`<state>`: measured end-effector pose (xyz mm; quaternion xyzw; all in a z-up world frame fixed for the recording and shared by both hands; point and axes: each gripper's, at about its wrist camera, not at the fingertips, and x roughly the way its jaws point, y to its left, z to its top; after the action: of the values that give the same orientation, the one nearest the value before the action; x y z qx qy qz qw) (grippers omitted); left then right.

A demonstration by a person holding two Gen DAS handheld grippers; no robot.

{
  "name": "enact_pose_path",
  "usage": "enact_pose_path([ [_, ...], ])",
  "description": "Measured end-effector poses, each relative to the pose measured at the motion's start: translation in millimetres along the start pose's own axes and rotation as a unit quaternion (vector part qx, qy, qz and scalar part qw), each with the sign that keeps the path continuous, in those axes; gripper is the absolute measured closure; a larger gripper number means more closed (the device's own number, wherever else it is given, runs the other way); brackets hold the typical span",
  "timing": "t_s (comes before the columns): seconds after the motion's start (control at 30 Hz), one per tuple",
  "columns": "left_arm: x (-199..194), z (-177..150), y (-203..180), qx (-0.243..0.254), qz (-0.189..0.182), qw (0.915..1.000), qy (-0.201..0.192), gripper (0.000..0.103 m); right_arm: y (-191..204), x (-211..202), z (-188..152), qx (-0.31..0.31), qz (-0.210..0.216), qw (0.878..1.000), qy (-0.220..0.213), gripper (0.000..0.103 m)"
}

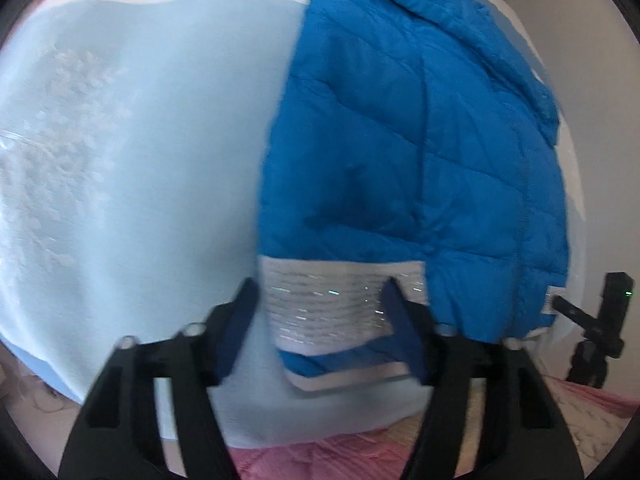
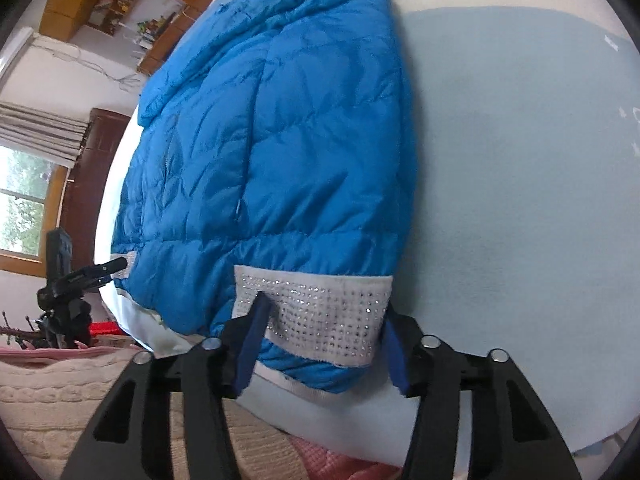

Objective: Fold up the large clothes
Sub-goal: 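Grasp the silver hem bands with the left and right grippers, then lift the hem with both grippers and fold it up toward the collar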

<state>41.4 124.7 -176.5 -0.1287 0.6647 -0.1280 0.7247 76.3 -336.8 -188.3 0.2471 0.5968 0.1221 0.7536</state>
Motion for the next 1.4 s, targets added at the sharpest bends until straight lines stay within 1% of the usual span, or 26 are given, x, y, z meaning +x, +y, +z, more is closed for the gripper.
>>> enact_pose_path([
  [0.03,0.3,-1.1,-0.8,-0.003,-0.007,1.0,0.002,0.055,-0.9,0.3,-0.1,0.002,0.001,1.0,0.0,0.064],
  [0.07,1.0,-0.6,0.0,-0.006,-0.011,0.9999,0.001,0.06,-2.2,0.9,-0.3,0.005,0.003,1.0,0.0,0.071],
  [0.1,2.8,-4.7,1.3,-0.007,-0.017,0.9998,0.001,0.072,-4.8,0.3,-0.3,0.012,0.01,1.0,-0.001,0.078],
  [0.13,2.7,-6.9,4.2,-0.013,-0.027,0.9996,0.001,0.076,-5.5,-0.2,0.1,0.017,0.018,1.0,-0.003,0.081],
  [0.17,1.3,-7.2,6.4,-0.02,-0.04,0.999,-0.001,0.085,-7.1,-2.8,-1.5,0.021,0.03,0.999,-0.007,0.087],
  [0.2,0.2,-8.0,5.0,-0.023,-0.046,0.9987,-0.003,0.09,-7.0,-5.9,-2.7,0.022,0.04,0.999,-0.011,0.09],
  [0.27,-6.2,-10.9,4.9,-0.019,-0.049,0.9985,-0.012,0.092,-5.5,-10.9,-2.9,0.018,0.05,0.998,-0.018,0.092],
  [0.33,-16.1,-16.3,2.9,-0.009,-0.05,0.9984,-0.023,0.093,-4.4,-20.1,-6.7,0.015,0.066,0.997,-0.025,0.093],
  [0.4,-24.3,-20.0,2.3,0.0,-0.05,0.9983,-0.028,0.094,-3.8,-27.0,-11.8,0.01,0.073,0.997,-0.023,0.093],
  [0.47,-29.1,-28.3,5.3,0.012,-0.047,0.9986,-0.019,0.094,-4.2,-28.4,-16.2,0.005,0.067,0.998,-0.013,0.094],
  [0.53,-18.3,-30.2,-0.9,0.016,-0.038,0.9992,-0.004,0.093,-9.3,-26.8,-18.7,0.009,0.062,0.998,-0.001,0.094],
  [0.63,-4.2,-29.8,6.6,0.005,-0.032,0.9993,0.017,0.093,-18.4,-15.7,-21.9,0.026,0.056,0.998,0.013,0.094],
  [0.73,0.3,-19.3,10.9,-0.007,-0.044,0.9987,0.023,0.093,-20.0,-14.7,-15.9,0.031,0.057,0.998,0.013,0.094],
  [0.8,-7.8,-16.1,10.3,-0.002,-0.053,0.9985,0.015,0.093,-14.4,-22.4,-15.5,0.022,0.061,0.998,0.005,0.094],
  [0.83,-16.5,-18.7,11.9,-0.001,-0.064,0.9979,0.008,0.093,-11.8,-30.0,-13.2,0.019,0.07,0.997,-0.004,0.094],
  [0.87,-27.6,-15.1,10.3,-0.001,-0.083,0.9965,-0.004,0.093,-9.9,-36.7,-12.8,0.018,0.077,0.997,-0.011,0.094],
  [0.9,-38.6,-15.7,13.8,-0.001,-0.096,0.9953,-0.013,0.093,-6.0,-48.8,-7.7,0.014,0.088,0.996,-0.026,0.094],
  [0.97,-62.0,-4.2,6.5,0.002,-0.125,0.9912,-0.042,0.093,0.4,-62.5,-0.2,0.006,0.097,0.994,-0.045,0.094],
  [1.07,-89.4,17.1,-4.0,0.013,-0.147,0.986,-0.078,0.093,14.4,-86.2,22.9,-0.014,0.105,0.991,-0.077,0.094],
  [1.13,-98.5,31.0,-11.2,0.018,-0.158,0.9825,-0.097,0.093,19.3,-97.0,39.4,-0.02,0.11,0.99,-0.091,0.094],
  [1.17,-104.6,43.8,-14.2,0.024,-0.167,0.9798,-0.108,0.093,20.3,-102.9,51.0,-0.022,0.114,0.988,-0.098,0.094],
  [1.2,-103.9,51.5,-23.7,0.027,-0.169,0.9785,-0.115,0.093,23.2,-106.7,61.1,-0.024,0.118,0.988,-0.102,0.094],
  [1.23,-105.8,58.8,-24.5,0.028,-0.172,0.9773,-0.121,0.093,25.4,-110.1,71.6,-0.024,0.119,0.987,-0.105,0.095],
  [1.3,-108.3,83.5,-32.6,0.031,-0.186,0.9732,-0.132,0.093,28.1,-117.6,96.1,-0.029,0.123,0.986,-0.111,0.095],
  [1.4,-103.7,119.8,-53.9,0.042,-0.19,0.9693,-0.151,0.093,37.6,-125.8,131.4,-0.044,0.121,0.984,-0.119,0.095],
])
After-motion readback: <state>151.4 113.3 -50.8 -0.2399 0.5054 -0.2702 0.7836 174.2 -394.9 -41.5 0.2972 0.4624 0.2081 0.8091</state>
